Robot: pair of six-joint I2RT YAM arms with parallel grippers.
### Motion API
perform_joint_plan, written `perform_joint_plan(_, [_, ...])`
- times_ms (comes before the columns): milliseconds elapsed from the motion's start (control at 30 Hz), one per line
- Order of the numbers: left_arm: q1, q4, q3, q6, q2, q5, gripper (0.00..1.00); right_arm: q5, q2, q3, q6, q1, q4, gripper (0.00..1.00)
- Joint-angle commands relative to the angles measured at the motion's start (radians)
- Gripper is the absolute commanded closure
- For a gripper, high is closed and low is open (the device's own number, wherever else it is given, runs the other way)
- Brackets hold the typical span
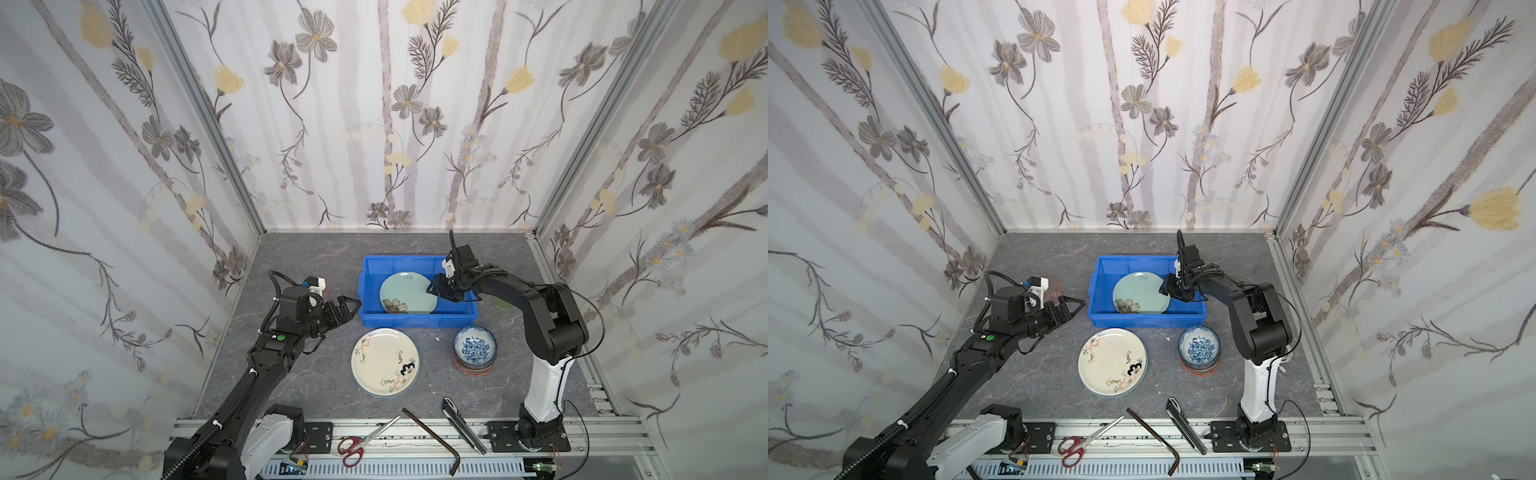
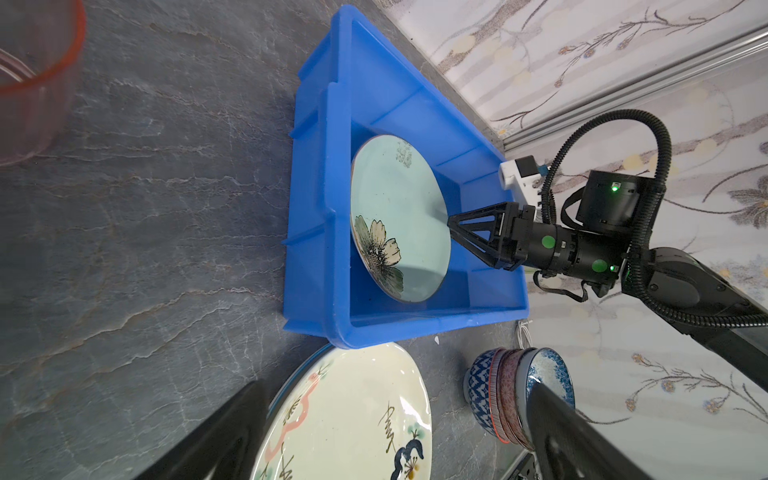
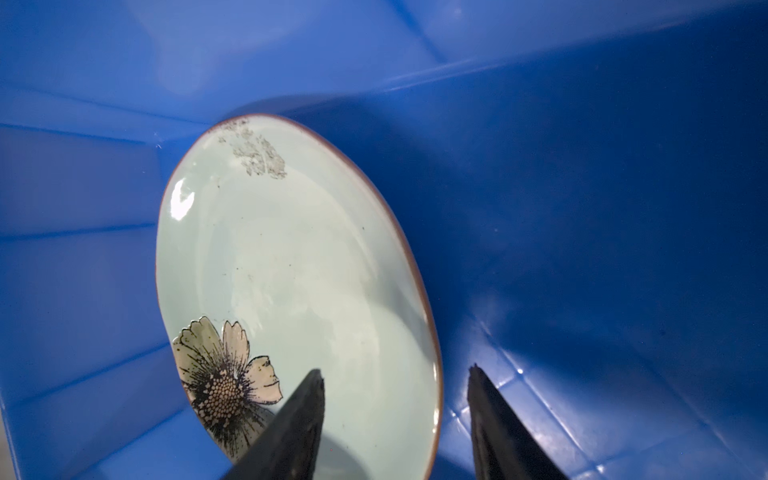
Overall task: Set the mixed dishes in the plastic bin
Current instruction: 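Lower the green plate into the blue bin and open the right gripper, then move the right gripper to the white flower plate while left gripper approaches it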
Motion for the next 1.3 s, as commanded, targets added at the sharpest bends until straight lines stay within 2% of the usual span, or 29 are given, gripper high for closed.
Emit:
perform_joint_plan(0, [0.0, -0.039, -0.003, 0.019, -0.008, -0.059, 0.0, 0.022, 0.006, 0.011, -0.014, 0.014, 0.006, 0.45])
perform_joint_plan(200, [-0.001, -0.131, -0.004, 0.016, -0.028, -0.139, 0.0, 0.011, -0.013, 0.016, -0.013, 0.03, 0.006, 0.45])
perform_joint_plan(467, [-0.022, -0.21, -0.045, -0.04, -0.065, -0.16, 0.0, 0.06, -0.083, 0.013, -0.026, 0.046, -0.035, 0.45])
perform_joint_plan(733, [-0.114, -0.289, -0.089, -0.173, -0.121, -0.167, 0.0, 0.125, -0.256, 0.003, -0.079, 0.102, -0.144, 0.41])
perform_joint_plan(767, [-0.136, -0.294, -0.093, -0.19, -0.126, -0.167, 0.0, 0.126, -0.283, -0.003, -0.087, 0.117, -0.156, 0.39])
perform_joint_plan(867, [-0.198, -0.299, -0.11, -0.229, -0.138, -0.169, 0.0, 0.121, -0.361, -0.029, -0.108, 0.159, -0.187, 0.13])
perform_joint_plan(900, [-0.212, -0.299, -0.115, -0.236, -0.14, -0.167, 0.0, 0.119, -0.383, -0.039, -0.11, 0.174, -0.195, 0.09])
perform_joint_plan(1033, [-0.236, -0.299, -0.135, -0.241, -0.151, -0.158, 0.0, 0.109, -0.462, -0.1, -0.104, 0.243, -0.209, 0.02])
perform_joint_plan(1267, [-0.241, -0.296, -0.131, -0.22, -0.132, -0.159, 0.0, 0.056, -0.579, -0.224, 0.0, 0.358, -0.176, 0.01])
